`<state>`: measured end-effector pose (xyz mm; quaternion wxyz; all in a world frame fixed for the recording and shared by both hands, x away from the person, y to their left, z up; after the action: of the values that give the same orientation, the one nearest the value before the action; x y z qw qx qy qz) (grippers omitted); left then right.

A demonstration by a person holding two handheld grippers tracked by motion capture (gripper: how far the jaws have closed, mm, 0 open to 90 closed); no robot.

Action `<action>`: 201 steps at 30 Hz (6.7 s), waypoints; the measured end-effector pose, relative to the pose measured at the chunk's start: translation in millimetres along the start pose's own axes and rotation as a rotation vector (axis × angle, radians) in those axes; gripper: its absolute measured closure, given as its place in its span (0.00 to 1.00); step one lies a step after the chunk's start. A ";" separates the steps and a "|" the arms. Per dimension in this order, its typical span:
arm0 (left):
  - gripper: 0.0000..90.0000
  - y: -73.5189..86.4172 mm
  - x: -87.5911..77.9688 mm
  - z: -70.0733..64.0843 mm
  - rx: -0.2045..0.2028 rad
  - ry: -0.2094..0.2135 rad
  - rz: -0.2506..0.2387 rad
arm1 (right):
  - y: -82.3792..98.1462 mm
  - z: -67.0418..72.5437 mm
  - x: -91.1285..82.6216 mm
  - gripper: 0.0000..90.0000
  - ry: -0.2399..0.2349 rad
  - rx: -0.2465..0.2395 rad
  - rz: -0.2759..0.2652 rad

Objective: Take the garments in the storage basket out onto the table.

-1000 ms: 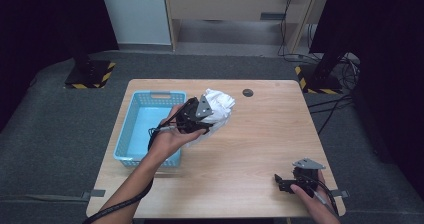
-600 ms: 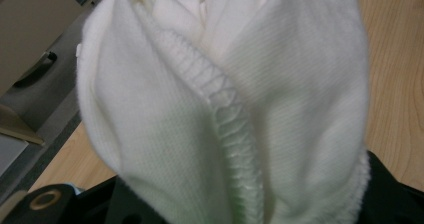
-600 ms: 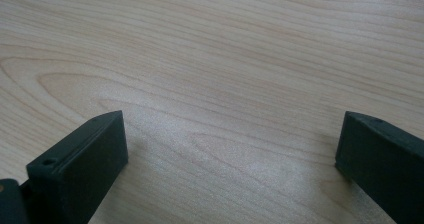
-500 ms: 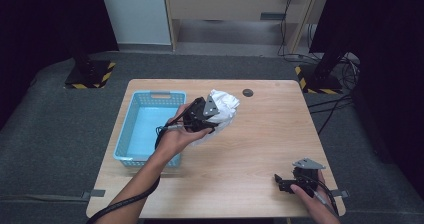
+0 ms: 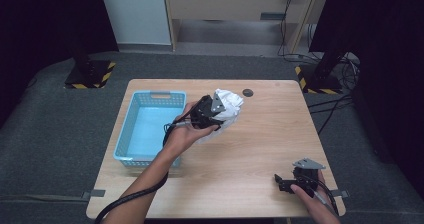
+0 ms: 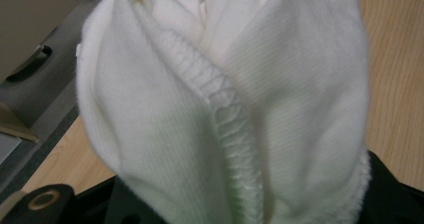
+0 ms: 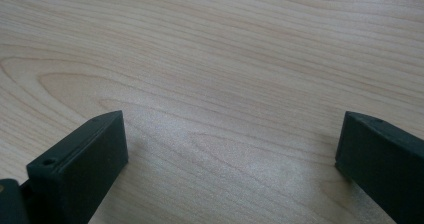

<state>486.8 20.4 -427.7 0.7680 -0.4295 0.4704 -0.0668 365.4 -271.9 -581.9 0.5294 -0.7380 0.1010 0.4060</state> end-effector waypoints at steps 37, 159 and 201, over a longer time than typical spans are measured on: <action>0.56 2.3 63.0 -26.2 0.015 0.060 0.092 | 0.0 0.0 0.0 0.00 0.000 -0.001 0.000; 0.05 -11.5 92.4 -34.6 -0.094 -0.032 0.044 | 0.0 0.0 0.0 0.00 0.002 0.001 0.000; 0.05 -1.0 26.0 -84.4 -0.097 0.073 -0.026 | -0.2 0.2 0.1 0.00 0.004 0.004 0.000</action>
<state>435.6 -43.8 -460.1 0.7277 -0.4695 0.4952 -0.0696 365.4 -271.5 -581.9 0.5305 -0.7377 0.1029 0.4046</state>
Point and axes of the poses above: each handheld gripper's, and its own axes: x roughly forward along the jaws, y roughly out of its underside, z roughly to its left, the point moved 6 cm from there along x, roughly forward along the jaws, and after that the axes turned 9 degrees about -x, right-handed, at the moved point
